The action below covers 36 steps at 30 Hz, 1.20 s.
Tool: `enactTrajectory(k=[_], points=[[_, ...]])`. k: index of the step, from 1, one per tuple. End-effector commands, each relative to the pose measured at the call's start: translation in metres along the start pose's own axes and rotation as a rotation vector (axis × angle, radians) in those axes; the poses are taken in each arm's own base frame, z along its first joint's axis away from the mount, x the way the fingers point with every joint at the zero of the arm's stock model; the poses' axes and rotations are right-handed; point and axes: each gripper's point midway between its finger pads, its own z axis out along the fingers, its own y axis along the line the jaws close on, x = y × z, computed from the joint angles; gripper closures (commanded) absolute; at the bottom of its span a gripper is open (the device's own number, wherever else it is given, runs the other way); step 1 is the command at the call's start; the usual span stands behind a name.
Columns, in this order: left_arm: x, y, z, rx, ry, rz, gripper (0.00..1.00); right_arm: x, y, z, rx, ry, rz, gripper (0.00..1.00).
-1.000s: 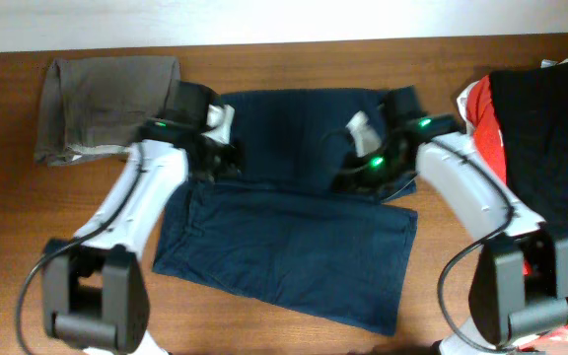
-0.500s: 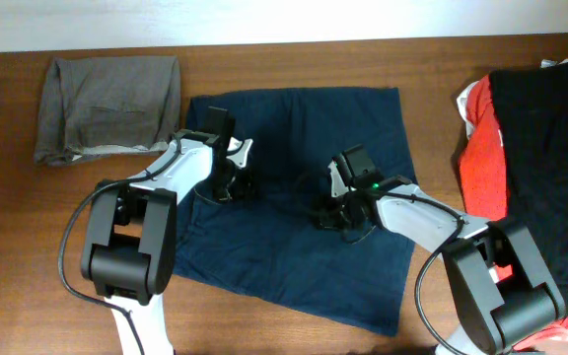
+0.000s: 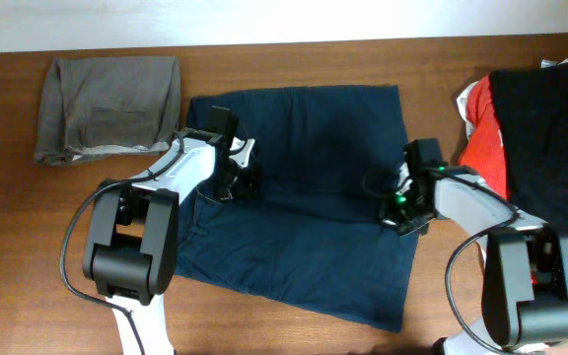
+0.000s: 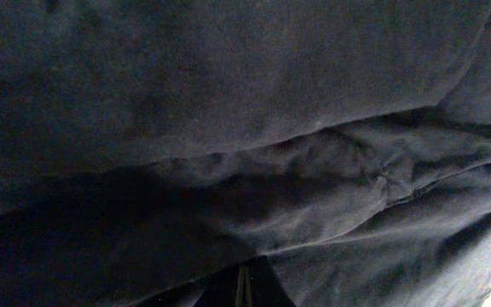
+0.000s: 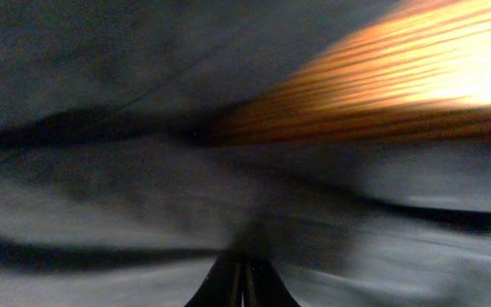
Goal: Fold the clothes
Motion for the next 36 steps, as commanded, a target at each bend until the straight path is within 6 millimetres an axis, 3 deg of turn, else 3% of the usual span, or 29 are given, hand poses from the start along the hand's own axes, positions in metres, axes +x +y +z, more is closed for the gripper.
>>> enactTrajectory(k=[1, 3, 5, 7, 8, 10, 12, 15, 18, 19, 21, 26, 31, 33, 35, 36], points=[[0.017, 0.052, 0.029, -0.207, 0.071, -0.031, 0.99, -0.008, -0.063, 0.001, 0.203, -0.027, 0.04, 0.95], [0.003, 0.038, 0.012, -0.183, 0.05, 0.023, 1.0, -0.015, -0.056, -0.002, 0.155, -0.031, -0.004, 0.96], [-0.019, 0.012, -0.031, -0.17, -0.015, 0.067, 1.0, -0.023, -0.03, -0.014, 0.047, -0.028, -0.077, 0.96], [-0.045, -0.026, -0.099, -0.149, -0.15, 0.116, 1.0, -0.024, 0.005, -0.037, -0.103, 0.007, -0.087, 0.96], [-0.047, -0.034, -0.125, -0.165, -0.196, 0.122, 0.99, -0.019, 0.023, -0.046, -0.195, 0.034, -0.107, 0.96], [-0.034, -0.032, -0.151, -0.223, -0.205, 0.076, 0.99, 0.01, 0.063, -0.059, -0.415, 0.134, -0.203, 0.96], [-0.008, -0.027, -0.141, -0.225, -0.096, 0.046, 0.99, 0.034, 0.074, -0.055, -0.407, 0.213, -0.243, 0.96], [0.035, -0.003, -0.087, -0.251, 0.055, 0.025, 1.0, 0.077, 0.102, -0.035, -0.387, 0.301, -0.362, 0.96], [0.077, 0.02, -0.043, -0.254, 0.158, 0.002, 1.0, 0.114, 0.111, -0.015, -0.352, 0.363, -0.442, 0.96], [0.09, 0.024, -0.028, -0.221, 0.178, -0.007, 1.0, 0.124, 0.105, -0.007, -0.31, 0.379, -0.434, 0.96], [0.105, 0.036, -0.01, -0.217, 0.185, -0.01, 1.0, 0.132, 0.062, 0.016, -0.073, 0.369, -0.364, 0.96], [0.123, 0.061, 0.003, -0.295, 0.198, -0.02, 1.0, 0.154, -0.003, 0.028, 0.09, 0.428, -0.234, 0.92], [0.125, 0.071, 0.001, -0.348, 0.195, -0.014, 1.0, 0.136, -0.036, 0.016, 0.061, 0.427, -0.025, 0.96], [0.113, 0.064, -0.005, -0.337, 0.159, -0.003, 1.0, 0.116, -0.024, -0.003, -0.053, 0.425, -0.039, 0.96], [0.086, 0.045, -0.027, -0.308, 0.07, 0.024, 1.0, 0.089, -0.009, -0.024, -0.134, 0.386, -0.045, 0.96], [0.065, 0.028, -0.05, -0.29, -0.01, 0.049, 1.0, 0.065, 0.004, -0.041, -0.178, 0.337, -0.068, 0.96]])
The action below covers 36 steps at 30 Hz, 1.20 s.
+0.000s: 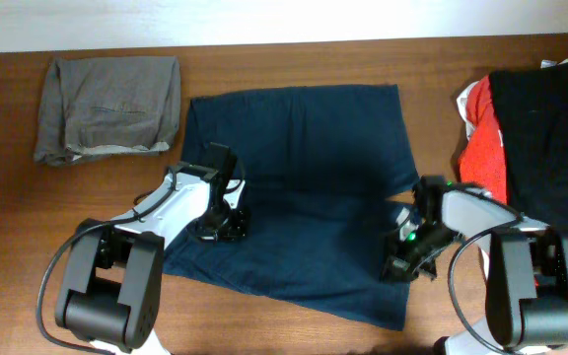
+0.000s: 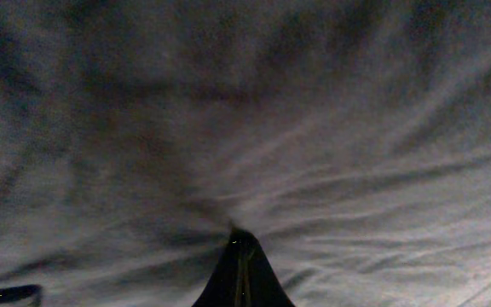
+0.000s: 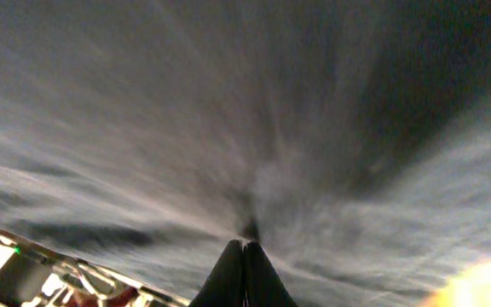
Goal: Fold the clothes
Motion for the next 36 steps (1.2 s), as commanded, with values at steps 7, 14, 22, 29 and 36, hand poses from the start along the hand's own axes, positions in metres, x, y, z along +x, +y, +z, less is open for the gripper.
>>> enactTrajectory(k=[7, 14, 22, 29, 36], points=[[-0.095, -0.003, -0.16, -0.023, -0.488, -0.012, 0.99, -0.162, 0.036, -0.137, 0.131, -0.665, -0.154, 0.96], [-0.069, 0.085, -0.161, -0.091, -0.384, -0.241, 0.99, -0.223, 0.006, -0.115, 0.26, -0.743, -0.125, 0.96], [-0.051, 0.118, -0.163, -0.119, -0.341, -0.342, 0.99, -0.2, -0.028, -0.093, 0.391, -0.614, -0.055, 0.96], [-0.044, 0.117, -0.16, -0.119, -0.311, -0.347, 0.99, -0.19, -0.015, -0.123, 0.392, -0.575, -0.017, 0.96], [-0.024, 0.104, -0.188, -0.1, -0.355, -0.356, 0.99, -0.098, 0.04, -0.189, 0.246, -0.485, -0.05, 0.96]])
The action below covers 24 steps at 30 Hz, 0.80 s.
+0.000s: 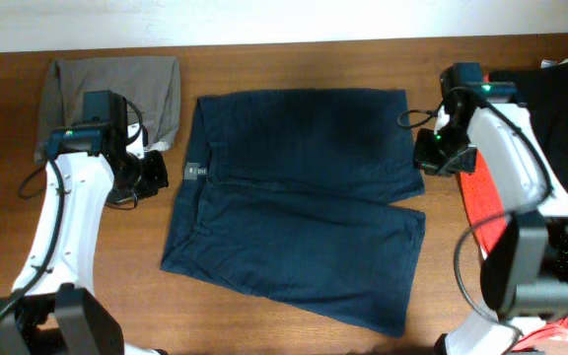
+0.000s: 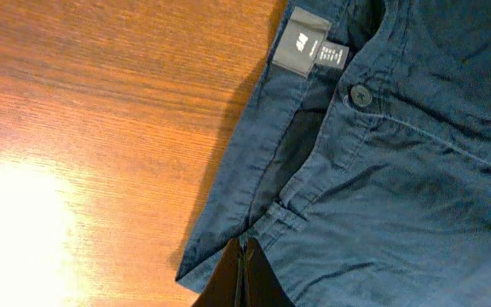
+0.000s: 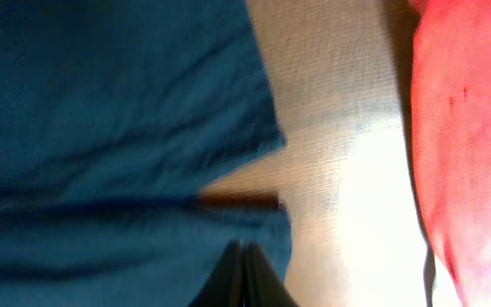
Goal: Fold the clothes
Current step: 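Grasp the bottom leg hems with left and right grippers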
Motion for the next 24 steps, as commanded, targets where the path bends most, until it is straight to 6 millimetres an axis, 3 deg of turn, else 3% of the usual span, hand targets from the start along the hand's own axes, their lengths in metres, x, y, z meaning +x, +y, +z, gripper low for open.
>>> enactTrajectory(k=[1, 4, 6, 8, 12, 14, 18, 22, 24], points=[[0.011, -0.011, -0.044, 0.059, -0.088, -0.007, 0.99, 0.045, 0.014, -0.04, -0.088, 0.051, -0.009, 0.95], [0.029, -0.024, -0.065, 0.076, -0.108, 0.042, 1.0, 0.092, 0.037, -0.035, -0.089, 0.107, -0.121, 0.96], [0.039, -0.029, -0.064, 0.08, -0.099, 0.063, 0.99, 0.132, 0.056, -0.026, -0.101, 0.15, -0.215, 0.96], [0.049, -0.024, -0.049, 0.062, -0.062, 0.059, 1.0, 0.174, 0.063, -0.012, -0.08, 0.214, -0.229, 0.95], [0.07, -0.013, -0.006, 0.036, 0.006, 0.052, 0.99, 0.256, 0.045, 0.025, 0.007, 0.372, -0.28, 0.96], [0.082, -0.008, 0.016, 0.03, 0.032, 0.049, 0.98, 0.286, 0.044, 0.039, -0.011, 0.416, -0.349, 0.92], [0.082, -0.008, 0.019, 0.031, 0.03, 0.049, 0.96, 0.311, 0.053, 0.032, -0.038, 0.401, -0.472, 0.76], [0.08, -0.008, 0.019, 0.033, 0.019, 0.051, 0.88, 0.302, 0.045, 0.04, 0.103, 0.271, -0.42, 0.66], [0.08, -0.008, 0.019, 0.033, 0.018, 0.051, 0.87, 0.299, 0.051, 0.049, 0.085, 0.227, -0.474, 0.45]])
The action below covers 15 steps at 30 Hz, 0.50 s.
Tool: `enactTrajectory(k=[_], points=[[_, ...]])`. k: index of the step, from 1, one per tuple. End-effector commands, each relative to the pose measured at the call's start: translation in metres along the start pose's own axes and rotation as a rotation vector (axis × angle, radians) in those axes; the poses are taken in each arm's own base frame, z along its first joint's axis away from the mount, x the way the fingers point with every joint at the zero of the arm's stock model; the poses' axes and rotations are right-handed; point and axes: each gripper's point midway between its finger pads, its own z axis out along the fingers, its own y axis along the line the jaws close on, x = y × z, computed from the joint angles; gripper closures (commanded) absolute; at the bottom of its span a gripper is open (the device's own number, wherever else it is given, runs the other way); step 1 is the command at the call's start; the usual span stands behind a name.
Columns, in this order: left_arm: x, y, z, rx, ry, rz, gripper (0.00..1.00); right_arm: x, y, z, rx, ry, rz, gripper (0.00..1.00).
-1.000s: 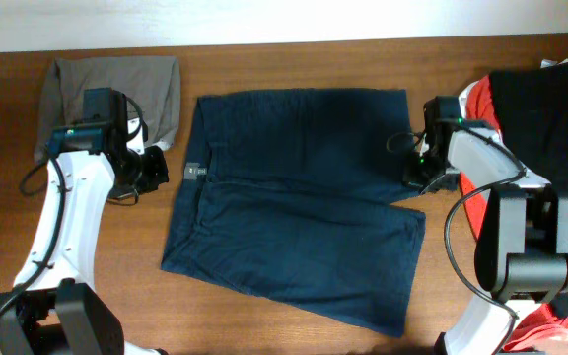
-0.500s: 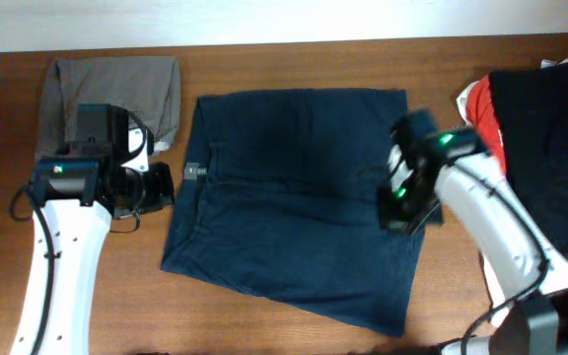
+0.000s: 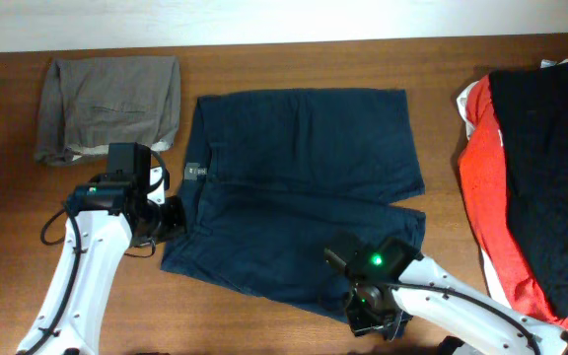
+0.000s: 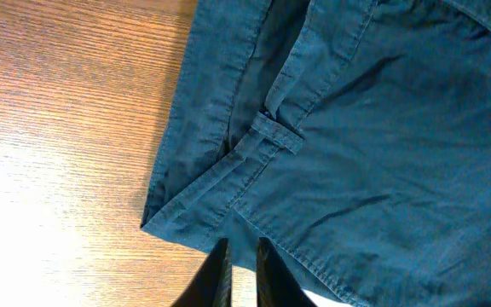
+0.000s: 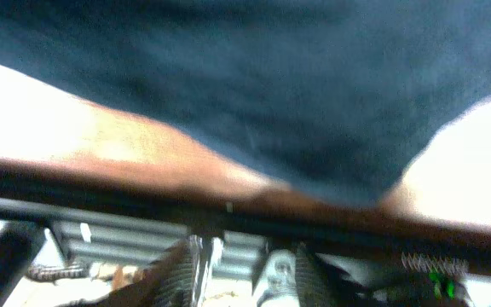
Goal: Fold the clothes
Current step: 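Grasp the bottom leg hems with left and right grippers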
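Note:
Navy shorts (image 3: 304, 187) lie spread flat mid-table, waistband to the left, legs to the right. My left gripper (image 3: 163, 219) sits at the near corner of the waistband. In the left wrist view its fingertips (image 4: 239, 249) stand slightly open just off the waistband edge (image 4: 228, 183), with only bare table between them. My right gripper (image 3: 371, 318) is at the near hem of the front leg, by the table's front edge. The right wrist view is blurred: the hem (image 5: 254, 85) is above, and the fingers (image 5: 245, 269) are apart and empty.
A folded grey garment (image 3: 111, 106) lies at the far left. A pile of red and black clothes (image 3: 531, 148) fills the right side. The table's front edge (image 5: 143, 175) runs right beside the right gripper.
The left gripper has moved from the labelled end of the waistband to its near corner and opened. The right gripper has gone from the far right hem corner to the near hem and opened.
First both grippers were shut, pressed on the middle of the rumpled shorts. Then they were nearer the front on the cloth. Later the shorts lay flat, with grippers shut at the waistband and far right corner. Now both are open at the near edge.

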Motion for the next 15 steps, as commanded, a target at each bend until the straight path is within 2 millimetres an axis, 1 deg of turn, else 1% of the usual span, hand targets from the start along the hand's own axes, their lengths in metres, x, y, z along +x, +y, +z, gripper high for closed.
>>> enactTrajectory(k=[1, 2, 3, 4, 5, 6, 7, 8, 9, 10, 11, 12, 13, 14, 15], points=[[0.001, 0.001, 0.0, -0.003, -0.003, -0.004, 0.87, -0.01, -0.004, 0.011, 0.046, -0.076, -0.058, 0.4], [0.001, 0.0, 0.0, -0.003, -0.004, -0.004, 0.87, -0.014, -0.002, 0.011, 0.038, -0.09, -0.1, 0.39], [0.0, 0.0, 0.0, -0.002, -0.007, -0.004, 0.86, -0.019, 0.002, 0.01, 0.028, -0.112, -0.165, 0.17], [-0.001, 0.0, 0.0, -0.002, -0.01, -0.003, 0.86, -0.027, 0.003, 0.009, 0.036, -0.147, -0.212, 0.16], [-0.002, 0.0, 0.0, -0.001, -0.014, -0.003, 0.85, -0.036, 0.001, 0.007, 0.062, -0.19, -0.248, 0.16], [-0.003, 0.0, 0.0, 0.0, -0.017, -0.003, 0.85, -0.04, 0.002, 0.006, 0.067, -0.207, -0.28, 0.17], [-0.002, 0.0, 0.0, 0.0, -0.015, -0.003, 0.83, -0.042, 0.002, 0.004, 0.061, -0.207, -0.303, 0.24], [-0.001, 0.0, 0.0, -0.001, -0.011, -0.003, 0.82, -0.041, 0.006, 0.005, 0.035, -0.198, -0.343, 0.42], [-0.001, 0.0, 0.0, -0.002, -0.01, -0.003, 0.82, -0.04, 0.013, 0.004, -0.011, -0.188, -0.414, 0.44], [-0.001, 0.0, 0.0, -0.002, -0.01, -0.003, 0.81, -0.034, 0.024, 0.003, -0.079, -0.17, -0.518, 0.38], [-0.002, 0.0, 0.0, -0.001, -0.013, -0.003, 0.81, -0.033, 0.035, -0.005, -0.139, -0.168, -0.541, 0.36], [-0.002, 0.0, 0.0, 0.0, -0.014, -0.003, 0.81, -0.038, 0.037, -0.011, -0.133, -0.192, -0.545, 0.36], [-0.003, 0.0, 0.0, 0.001, -0.016, -0.003, 0.81, -0.05, 0.032, -0.017, -0.077, -0.237, -0.551, 0.36], [-0.003, 0.0, 0.0, 0.0, -0.016, -0.003, 0.8, -0.063, 0.02, -0.021, 0.015, -0.286, -0.54, 0.36], [-0.002, 0.0, 0.0, 0.0, -0.014, -0.003, 0.8, -0.07, 0.008, -0.022, 0.095, -0.309, -0.528, 0.38]])
